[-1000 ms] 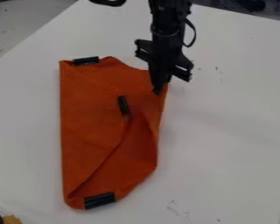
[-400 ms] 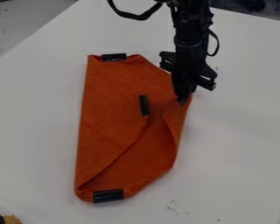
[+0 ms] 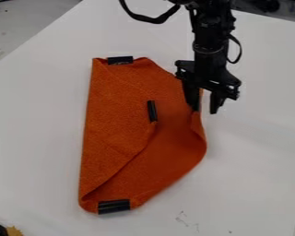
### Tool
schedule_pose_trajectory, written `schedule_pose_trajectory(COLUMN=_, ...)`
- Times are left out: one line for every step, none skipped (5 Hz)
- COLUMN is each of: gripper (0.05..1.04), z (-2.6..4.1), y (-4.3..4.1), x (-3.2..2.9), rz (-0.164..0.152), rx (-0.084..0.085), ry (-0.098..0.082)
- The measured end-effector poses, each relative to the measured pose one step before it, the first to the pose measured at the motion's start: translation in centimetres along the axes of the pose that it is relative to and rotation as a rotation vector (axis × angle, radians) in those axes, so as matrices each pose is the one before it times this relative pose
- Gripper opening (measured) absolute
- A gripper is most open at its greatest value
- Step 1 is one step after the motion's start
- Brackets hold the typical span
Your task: Unfold the cloth from left to right
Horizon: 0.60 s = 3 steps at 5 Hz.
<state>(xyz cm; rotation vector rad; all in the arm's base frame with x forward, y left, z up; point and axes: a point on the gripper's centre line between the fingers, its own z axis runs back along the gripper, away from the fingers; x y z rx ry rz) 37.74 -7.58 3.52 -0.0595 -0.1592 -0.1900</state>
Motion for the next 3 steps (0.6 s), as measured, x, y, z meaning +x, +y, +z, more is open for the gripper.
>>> schedule_pose_trajectory(gripper=0.995, z=1.207, y=-2.626, x=-0.577, rz=0.0621, rx=-0.0246, ry=-0.0267)
schedule_pose_trajectory(gripper=1.003, z=1.108, y=-1.874, x=0.145, rz=-0.0228, rx=0.013, ry=-0.0415)
schedule_pose_trajectory(gripper=0.999, z=0.248, y=0.122, x=0.195, rz=-0.0389, rx=0.0375, ry=-0.0191)
